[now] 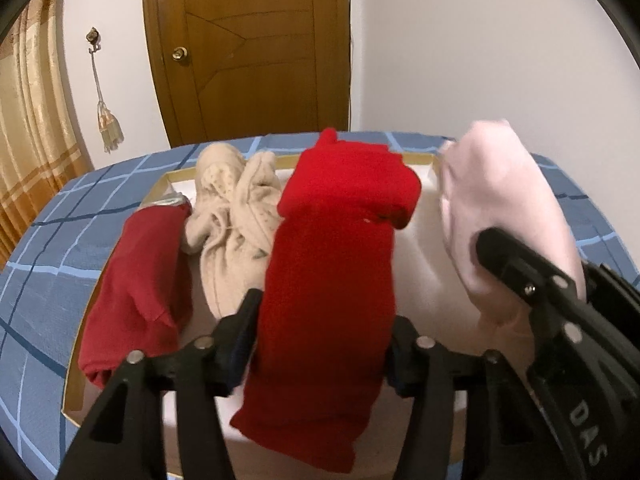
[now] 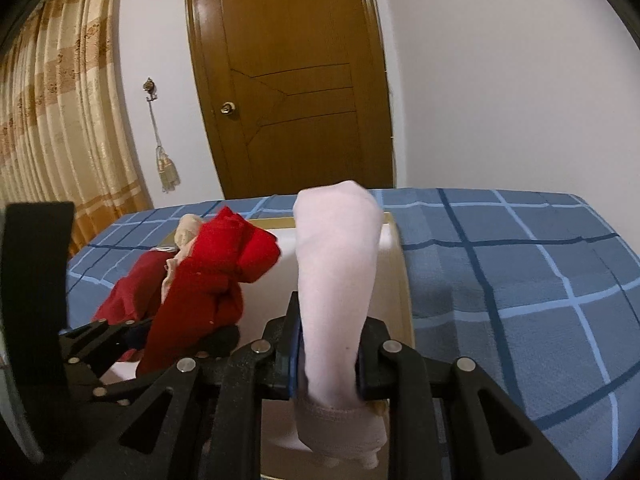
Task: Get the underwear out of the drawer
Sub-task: 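Lower the pink garment and red sock into the tray with both tools, then open both tools and lift them away from the tray, then move both tools down toward the open drawer below the table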
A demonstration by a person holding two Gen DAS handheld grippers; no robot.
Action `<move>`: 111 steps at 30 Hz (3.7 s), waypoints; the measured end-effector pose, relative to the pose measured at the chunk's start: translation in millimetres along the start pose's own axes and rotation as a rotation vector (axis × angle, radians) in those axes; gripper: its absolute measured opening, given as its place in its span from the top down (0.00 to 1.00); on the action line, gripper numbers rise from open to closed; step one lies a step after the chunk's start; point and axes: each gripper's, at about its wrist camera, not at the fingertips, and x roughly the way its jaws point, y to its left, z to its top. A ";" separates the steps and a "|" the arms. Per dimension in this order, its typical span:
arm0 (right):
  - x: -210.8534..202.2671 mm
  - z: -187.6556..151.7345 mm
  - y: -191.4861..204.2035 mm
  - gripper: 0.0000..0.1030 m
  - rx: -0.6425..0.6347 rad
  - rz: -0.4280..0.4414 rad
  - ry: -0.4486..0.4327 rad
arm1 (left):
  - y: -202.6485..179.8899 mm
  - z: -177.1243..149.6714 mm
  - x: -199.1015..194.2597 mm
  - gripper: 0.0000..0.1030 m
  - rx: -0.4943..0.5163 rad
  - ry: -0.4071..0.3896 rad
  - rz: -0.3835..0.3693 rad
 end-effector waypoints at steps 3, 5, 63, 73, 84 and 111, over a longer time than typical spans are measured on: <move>2.5 0.0 5.0 0.77 -0.016 0.030 -0.002 | -4.5 1.1 3.0 0.33 0.020 0.008 0.022; 5.5 0.0 7.0 0.76 -0.022 0.040 0.009 | -6.6 1.6 5.8 0.23 0.031 0.019 0.046; -82.6 -27.6 -0.5 0.48 0.082 -0.110 -0.272 | 35.3 -47.3 -68.8 0.17 -0.040 -0.152 0.045; -99.9 -38.6 -0.8 0.48 0.107 -0.131 -0.275 | 51.1 -81.7 -87.2 0.17 -0.044 -0.140 0.039; -129.5 -86.1 3.1 0.48 0.199 -0.023 -0.207 | 53.0 -110.8 -135.7 0.16 0.003 -0.184 -0.018; -228.9 -160.7 39.5 0.48 0.149 0.051 -0.127 | 42.4 -193.8 -189.5 0.03 0.148 -0.101 -0.069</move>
